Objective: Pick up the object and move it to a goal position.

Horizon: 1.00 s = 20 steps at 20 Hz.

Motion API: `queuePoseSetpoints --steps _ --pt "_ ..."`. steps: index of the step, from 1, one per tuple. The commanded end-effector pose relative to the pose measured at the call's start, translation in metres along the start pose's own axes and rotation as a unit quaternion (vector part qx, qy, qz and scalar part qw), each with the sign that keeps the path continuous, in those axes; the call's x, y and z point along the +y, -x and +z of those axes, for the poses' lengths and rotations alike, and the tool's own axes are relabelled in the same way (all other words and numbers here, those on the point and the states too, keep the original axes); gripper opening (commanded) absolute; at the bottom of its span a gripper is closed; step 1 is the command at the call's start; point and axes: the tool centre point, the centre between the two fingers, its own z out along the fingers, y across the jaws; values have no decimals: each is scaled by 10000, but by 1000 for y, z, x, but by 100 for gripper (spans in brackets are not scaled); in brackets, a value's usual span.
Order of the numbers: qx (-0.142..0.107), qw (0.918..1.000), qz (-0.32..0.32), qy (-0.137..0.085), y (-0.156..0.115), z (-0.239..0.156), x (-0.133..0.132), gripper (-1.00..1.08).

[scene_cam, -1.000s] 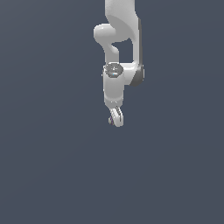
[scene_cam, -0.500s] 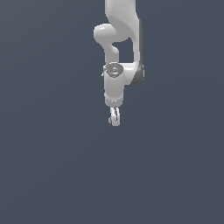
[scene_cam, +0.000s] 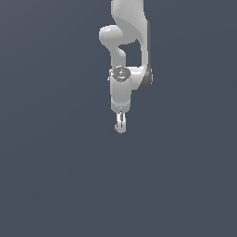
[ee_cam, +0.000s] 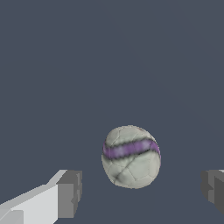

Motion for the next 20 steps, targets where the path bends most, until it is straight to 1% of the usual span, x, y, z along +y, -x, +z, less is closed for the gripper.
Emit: queuePoseSetpoints --steps 1,11,17,18,20 --pt "0 10000 0 1 0 2 0 100" --pt "1 10000 24 2 0 40 1 100" --pt "0 10000 26 1 0 50 1 100" --pt "0 10000 26 1 0 50 1 -100" --pt "0 10000 26 1 0 50 1 -100"
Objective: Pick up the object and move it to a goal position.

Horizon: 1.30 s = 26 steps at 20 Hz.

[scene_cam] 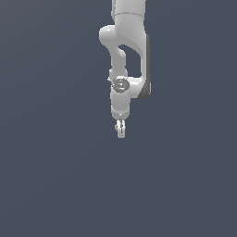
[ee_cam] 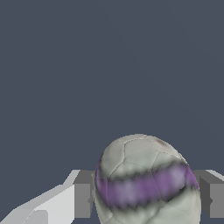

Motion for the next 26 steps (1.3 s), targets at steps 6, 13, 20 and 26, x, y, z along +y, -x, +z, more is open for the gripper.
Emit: queuePoseSetpoints --steps 6,13,20,26 --pt "0 10000 -1 8 0 1 1 -100" --pt "-2 10000 2 -4 -7 0 -5 -100" --pt "-1 10000 0 -3 -36 -1 -24 -100" --pt "0 10000 -2 -1 -74 -1 -51 -100"
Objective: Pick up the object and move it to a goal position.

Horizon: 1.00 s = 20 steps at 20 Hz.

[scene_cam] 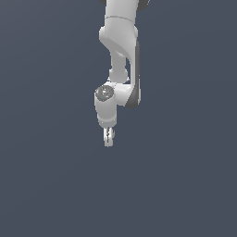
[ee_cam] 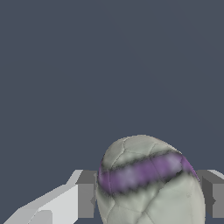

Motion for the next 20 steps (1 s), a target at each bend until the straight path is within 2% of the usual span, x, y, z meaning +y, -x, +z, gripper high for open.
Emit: queuePoseSetpoints --steps 1,10,20 --pt "5 10000 4 0 -19 0 -12 -100" --pt "5 10000 2 1 -81 -1 -56 -100" --pt "5 10000 0 4 -134 -2 -96 -100"
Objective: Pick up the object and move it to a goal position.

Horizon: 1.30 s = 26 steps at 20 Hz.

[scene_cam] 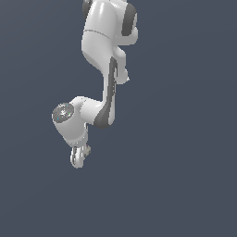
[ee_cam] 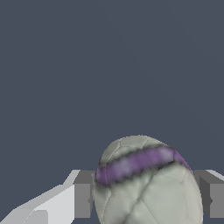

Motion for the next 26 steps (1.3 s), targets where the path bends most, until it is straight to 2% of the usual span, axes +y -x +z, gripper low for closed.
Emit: queuePoseSetpoints --steps 1,13,26 --pt "0 10000 -4 -4 -12 -1 -10 -100" --pt "0 10000 -2 -4 -57 -1 -45 -100" --pt "0 10000 1 -4 -75 -1 -59 -100"
